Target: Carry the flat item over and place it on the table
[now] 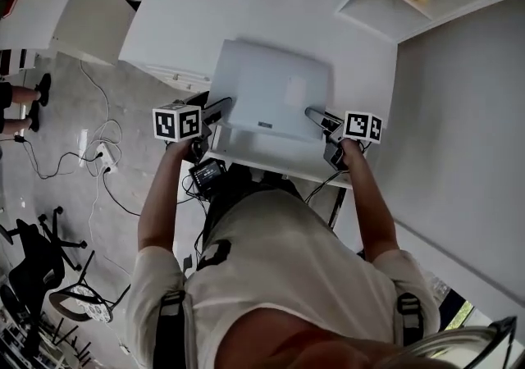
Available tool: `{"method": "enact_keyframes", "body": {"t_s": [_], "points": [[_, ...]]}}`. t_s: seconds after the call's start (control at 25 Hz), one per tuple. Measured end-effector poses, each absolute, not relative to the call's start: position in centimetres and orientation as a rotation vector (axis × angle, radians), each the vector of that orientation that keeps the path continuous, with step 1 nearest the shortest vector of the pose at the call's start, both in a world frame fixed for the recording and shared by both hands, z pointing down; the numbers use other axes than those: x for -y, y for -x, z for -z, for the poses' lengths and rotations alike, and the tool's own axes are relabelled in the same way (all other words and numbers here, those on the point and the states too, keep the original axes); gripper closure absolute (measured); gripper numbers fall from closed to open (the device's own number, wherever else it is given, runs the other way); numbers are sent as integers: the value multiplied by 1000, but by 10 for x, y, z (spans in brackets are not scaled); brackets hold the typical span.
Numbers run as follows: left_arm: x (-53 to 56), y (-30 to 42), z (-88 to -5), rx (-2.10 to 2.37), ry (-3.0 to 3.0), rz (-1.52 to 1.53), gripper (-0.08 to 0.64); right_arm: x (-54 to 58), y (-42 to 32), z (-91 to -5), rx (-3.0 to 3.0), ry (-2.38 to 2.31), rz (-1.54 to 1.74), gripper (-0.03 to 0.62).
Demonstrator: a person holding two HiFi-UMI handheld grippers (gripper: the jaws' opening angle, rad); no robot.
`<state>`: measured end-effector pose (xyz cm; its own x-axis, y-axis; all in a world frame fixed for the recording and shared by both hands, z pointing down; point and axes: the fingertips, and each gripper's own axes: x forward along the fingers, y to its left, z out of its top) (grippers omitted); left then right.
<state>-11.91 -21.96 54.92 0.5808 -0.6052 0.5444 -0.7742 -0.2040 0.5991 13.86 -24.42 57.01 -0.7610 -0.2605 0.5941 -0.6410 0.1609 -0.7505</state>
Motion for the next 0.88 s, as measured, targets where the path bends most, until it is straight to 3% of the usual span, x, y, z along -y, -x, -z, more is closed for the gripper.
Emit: {"method": "enact_keyframes", "body": {"t_s": [0.6,0.88], "points": [[285,162,-586,1232,-1859,-325,265,304,-98,-605,2001,-972,-1482,264],[305,170,-595,1279,-1841,-304,265,321,-92,-615,1967,-958,-1524,219]]}}
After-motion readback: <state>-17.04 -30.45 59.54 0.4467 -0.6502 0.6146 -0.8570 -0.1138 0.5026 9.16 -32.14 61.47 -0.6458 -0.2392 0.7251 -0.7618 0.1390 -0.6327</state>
